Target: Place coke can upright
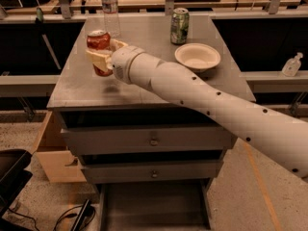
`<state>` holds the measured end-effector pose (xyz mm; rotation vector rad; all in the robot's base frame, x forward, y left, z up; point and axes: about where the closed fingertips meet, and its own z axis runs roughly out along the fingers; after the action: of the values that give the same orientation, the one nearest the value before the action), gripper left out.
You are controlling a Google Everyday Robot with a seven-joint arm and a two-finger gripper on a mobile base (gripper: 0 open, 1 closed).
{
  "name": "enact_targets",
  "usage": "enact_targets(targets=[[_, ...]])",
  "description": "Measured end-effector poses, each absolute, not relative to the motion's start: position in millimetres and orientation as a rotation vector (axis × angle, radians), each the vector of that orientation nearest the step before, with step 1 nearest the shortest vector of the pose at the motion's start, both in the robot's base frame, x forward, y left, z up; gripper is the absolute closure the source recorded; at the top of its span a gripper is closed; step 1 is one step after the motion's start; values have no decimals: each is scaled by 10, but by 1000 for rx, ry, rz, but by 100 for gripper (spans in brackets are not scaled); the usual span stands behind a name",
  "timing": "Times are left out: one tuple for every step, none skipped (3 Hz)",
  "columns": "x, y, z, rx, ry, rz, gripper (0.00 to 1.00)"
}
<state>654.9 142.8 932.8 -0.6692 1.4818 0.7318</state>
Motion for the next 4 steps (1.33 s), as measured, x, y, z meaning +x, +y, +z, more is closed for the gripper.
enact_targets(targets=[[6603,1513,9253,-666,1458,765,100],[6619,1589,9226,-710,1434,725,100],[6619,1591,9160,-768,1409,641,100],[6646,1583,9055,-771,1392,623,100]])
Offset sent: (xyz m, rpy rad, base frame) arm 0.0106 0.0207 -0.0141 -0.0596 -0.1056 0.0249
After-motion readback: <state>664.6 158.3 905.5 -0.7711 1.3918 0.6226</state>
